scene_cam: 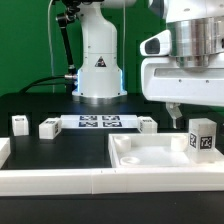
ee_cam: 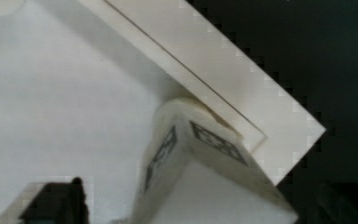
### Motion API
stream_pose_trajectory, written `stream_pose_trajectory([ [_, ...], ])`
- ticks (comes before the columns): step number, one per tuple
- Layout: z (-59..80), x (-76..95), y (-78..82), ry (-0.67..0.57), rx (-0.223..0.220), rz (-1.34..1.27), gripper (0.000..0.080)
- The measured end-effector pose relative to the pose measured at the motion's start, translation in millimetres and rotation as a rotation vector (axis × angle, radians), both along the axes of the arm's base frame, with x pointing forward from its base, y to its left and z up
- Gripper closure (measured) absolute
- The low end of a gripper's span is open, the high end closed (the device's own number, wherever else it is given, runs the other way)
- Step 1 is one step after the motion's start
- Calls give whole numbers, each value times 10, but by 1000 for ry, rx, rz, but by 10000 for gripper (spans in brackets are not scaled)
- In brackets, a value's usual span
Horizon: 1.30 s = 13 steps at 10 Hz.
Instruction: Assemble square table
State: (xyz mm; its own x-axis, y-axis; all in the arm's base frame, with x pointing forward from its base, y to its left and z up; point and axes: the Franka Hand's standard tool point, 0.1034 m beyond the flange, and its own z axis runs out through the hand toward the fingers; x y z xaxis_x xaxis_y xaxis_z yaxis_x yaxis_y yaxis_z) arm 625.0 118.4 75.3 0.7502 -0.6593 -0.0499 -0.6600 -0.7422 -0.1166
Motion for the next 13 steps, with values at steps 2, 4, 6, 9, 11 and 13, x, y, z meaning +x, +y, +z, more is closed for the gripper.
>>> stream_pose_trajectory([
  [2, -2, -3, 19, -23, -30, 208, 151],
  [4, -5, -11, 43, -38, -53, 388, 151],
  [6, 0, -6, 29, -54, -65, 543, 151],
  [9, -8, -6, 10, -67, -77, 702, 151],
  [11, -17, -7, -7, -70, -83, 760, 151],
  [13, -17, -7, -7, -69, -83, 759, 410],
])
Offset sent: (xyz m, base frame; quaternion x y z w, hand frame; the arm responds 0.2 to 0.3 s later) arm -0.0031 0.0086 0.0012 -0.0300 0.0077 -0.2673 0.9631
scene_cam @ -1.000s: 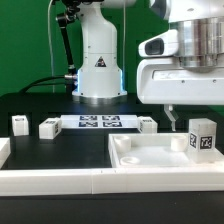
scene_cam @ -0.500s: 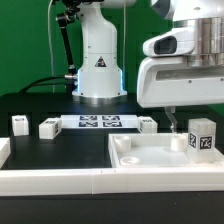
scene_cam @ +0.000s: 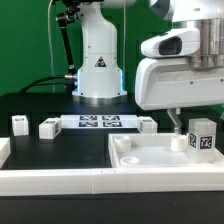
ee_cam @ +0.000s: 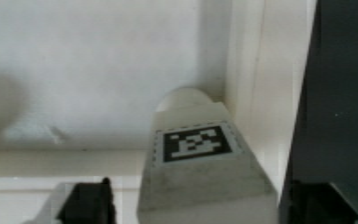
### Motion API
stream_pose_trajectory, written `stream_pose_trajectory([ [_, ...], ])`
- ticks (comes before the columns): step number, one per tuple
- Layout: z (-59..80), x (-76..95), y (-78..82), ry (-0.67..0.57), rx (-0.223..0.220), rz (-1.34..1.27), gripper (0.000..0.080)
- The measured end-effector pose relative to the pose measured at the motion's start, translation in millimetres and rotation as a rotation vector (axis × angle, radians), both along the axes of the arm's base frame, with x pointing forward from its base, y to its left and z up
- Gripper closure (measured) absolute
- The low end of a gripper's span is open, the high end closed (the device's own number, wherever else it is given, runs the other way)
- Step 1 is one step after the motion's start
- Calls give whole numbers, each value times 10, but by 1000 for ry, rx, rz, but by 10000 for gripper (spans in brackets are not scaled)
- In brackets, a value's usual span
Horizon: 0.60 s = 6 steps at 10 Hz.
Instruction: Assemble square table
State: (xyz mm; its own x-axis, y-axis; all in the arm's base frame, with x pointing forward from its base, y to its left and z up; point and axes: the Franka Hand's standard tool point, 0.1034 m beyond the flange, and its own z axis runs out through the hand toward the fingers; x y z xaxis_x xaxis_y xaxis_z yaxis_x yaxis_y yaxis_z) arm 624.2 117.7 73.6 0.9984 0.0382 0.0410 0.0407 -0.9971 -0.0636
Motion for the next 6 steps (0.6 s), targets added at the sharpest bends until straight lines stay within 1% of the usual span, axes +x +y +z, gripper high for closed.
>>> stream_pose_trajectory([
  [1, 0, 0, 0, 0, 0, -4, 410],
  [2, 0, 0, 0, 2, 1, -25, 509],
  [3, 0, 0, -1, 2, 1, -25, 509],
  [4, 0, 0, 1, 7, 6, -100, 509],
  [6, 2, 9, -12, 23, 36, -363, 509],
])
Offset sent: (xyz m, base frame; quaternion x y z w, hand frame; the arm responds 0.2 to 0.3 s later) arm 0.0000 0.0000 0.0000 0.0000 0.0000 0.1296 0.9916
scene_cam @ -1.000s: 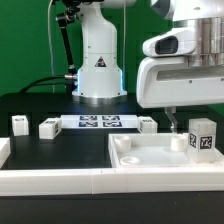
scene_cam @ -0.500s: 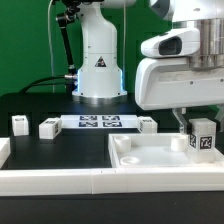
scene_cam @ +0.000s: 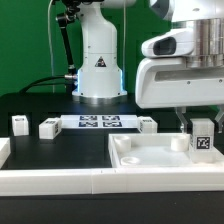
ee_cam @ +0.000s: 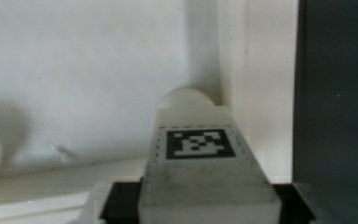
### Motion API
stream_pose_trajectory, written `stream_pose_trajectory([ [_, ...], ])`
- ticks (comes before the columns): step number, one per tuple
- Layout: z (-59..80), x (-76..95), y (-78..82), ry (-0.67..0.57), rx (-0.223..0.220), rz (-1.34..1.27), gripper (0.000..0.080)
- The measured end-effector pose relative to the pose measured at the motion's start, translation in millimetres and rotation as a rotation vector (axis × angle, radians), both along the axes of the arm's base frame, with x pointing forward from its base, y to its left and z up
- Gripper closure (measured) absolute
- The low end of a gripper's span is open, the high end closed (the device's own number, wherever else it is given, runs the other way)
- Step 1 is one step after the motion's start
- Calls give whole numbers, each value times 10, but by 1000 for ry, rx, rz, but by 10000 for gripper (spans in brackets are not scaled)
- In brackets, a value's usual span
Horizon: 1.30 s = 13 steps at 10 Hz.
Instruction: Assemble square table
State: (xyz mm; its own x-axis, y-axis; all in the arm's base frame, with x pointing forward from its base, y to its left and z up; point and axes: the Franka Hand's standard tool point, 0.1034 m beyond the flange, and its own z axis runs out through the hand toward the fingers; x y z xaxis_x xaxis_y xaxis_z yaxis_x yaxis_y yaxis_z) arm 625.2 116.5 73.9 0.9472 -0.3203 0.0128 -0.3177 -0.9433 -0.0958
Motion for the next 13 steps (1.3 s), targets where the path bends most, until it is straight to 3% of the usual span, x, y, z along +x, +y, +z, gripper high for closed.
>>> stream_pose_trajectory([
  [6, -1, 3, 9, 75, 56, -727, 508],
  [11, -1, 4, 21, 116, 90, -1021, 508],
  [12, -1, 3, 24, 121, 92, -1066, 448],
  [13, -1, 3, 23, 118, 91, -1037, 312],
])
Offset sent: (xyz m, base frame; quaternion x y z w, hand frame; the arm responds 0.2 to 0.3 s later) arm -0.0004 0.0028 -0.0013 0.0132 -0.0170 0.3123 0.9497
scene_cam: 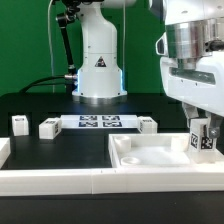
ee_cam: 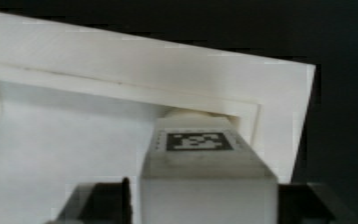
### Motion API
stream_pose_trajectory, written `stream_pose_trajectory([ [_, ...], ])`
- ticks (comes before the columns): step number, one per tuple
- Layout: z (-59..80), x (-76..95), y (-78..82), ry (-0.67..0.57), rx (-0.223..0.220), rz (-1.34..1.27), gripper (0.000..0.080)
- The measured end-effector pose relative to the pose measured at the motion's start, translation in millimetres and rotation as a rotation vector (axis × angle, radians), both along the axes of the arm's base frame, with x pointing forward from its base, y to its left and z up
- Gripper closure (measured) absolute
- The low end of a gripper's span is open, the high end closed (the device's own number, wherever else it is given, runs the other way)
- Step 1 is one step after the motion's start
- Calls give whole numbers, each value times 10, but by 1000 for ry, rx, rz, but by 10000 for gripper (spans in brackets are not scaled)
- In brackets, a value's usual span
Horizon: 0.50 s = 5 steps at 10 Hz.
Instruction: Assemble square table
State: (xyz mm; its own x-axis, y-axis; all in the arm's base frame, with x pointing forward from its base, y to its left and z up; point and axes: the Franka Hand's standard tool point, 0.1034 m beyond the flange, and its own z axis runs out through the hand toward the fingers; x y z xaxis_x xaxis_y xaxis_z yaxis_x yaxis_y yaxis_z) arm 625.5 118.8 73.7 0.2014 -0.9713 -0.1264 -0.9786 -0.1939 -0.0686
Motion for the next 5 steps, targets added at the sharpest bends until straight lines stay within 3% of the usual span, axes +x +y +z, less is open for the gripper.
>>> stream_pose_trajectory([
  [1, 0, -2, 0, -4, -3, 39, 312],
  [2, 4, -4, 6, -9, -11, 114, 186],
  [5, 8, 3, 26, -57, -50, 502, 152],
])
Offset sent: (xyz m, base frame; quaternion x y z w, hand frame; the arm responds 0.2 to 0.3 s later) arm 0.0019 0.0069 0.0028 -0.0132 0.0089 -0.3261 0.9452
